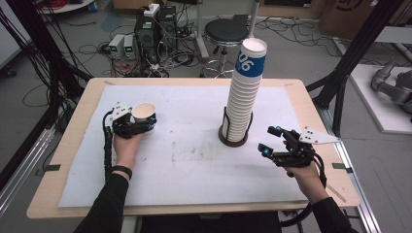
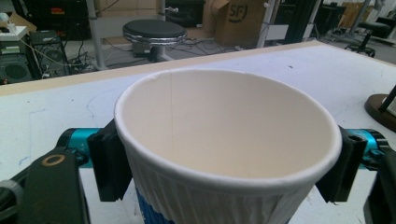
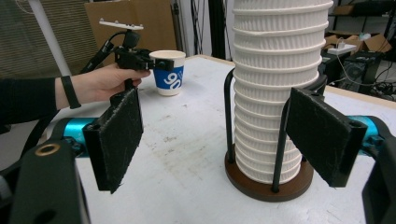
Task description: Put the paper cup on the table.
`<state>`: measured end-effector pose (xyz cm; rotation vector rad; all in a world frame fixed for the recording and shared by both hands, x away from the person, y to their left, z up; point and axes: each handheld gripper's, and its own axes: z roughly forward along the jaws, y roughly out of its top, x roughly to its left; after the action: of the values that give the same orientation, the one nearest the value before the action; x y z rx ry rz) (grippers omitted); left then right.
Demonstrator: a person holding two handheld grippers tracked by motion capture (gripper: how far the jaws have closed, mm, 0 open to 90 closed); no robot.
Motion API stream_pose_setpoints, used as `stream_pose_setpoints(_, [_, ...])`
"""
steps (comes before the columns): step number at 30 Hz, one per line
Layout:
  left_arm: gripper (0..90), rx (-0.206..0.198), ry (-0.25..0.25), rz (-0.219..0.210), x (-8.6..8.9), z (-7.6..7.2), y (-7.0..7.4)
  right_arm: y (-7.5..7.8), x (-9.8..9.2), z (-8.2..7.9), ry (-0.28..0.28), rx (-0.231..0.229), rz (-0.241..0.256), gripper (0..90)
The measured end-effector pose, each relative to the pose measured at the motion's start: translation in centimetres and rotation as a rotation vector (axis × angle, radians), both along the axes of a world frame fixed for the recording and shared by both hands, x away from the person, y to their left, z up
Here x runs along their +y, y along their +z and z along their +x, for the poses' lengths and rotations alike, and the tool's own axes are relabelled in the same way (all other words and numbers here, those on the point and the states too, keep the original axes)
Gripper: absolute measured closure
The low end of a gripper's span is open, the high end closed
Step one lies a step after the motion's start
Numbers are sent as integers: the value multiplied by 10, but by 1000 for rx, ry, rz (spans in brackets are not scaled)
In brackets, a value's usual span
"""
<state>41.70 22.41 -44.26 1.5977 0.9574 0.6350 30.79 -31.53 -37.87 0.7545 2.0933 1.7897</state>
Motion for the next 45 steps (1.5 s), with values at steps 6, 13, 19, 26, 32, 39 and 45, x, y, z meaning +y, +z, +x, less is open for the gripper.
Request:
stream_pose_setpoints(6, [193, 20, 10, 7, 2, -2, 0, -1, 2, 1, 4, 0, -8, 199])
stream_pose_setpoints(13, [180, 47, 11, 38, 2, -6, 3, 1, 4, 0, 5, -2, -5, 199])
stream_pose_setpoints(19, [171, 51, 14, 31, 4, -8, 2, 2, 8, 0, 16, -4, -7, 199])
stream_pose_setpoints(26, [115, 72, 33, 42, 4, -11, 3, 1, 9, 3, 17, -1, -6, 199])
stream_pose_setpoints(32, [72, 98, 31, 19, 5, -14, 4, 2, 11, 4, 25, -7, 0, 199])
stream_pose_setpoints(39, [65, 114, 78, 32, 7, -22, 6, 2, 12, 7, 31, -1, 6, 199])
stream_pose_setpoints(45, [63, 131, 103, 71, 8, -32, 8, 2, 14, 9, 39, 4, 10, 199])
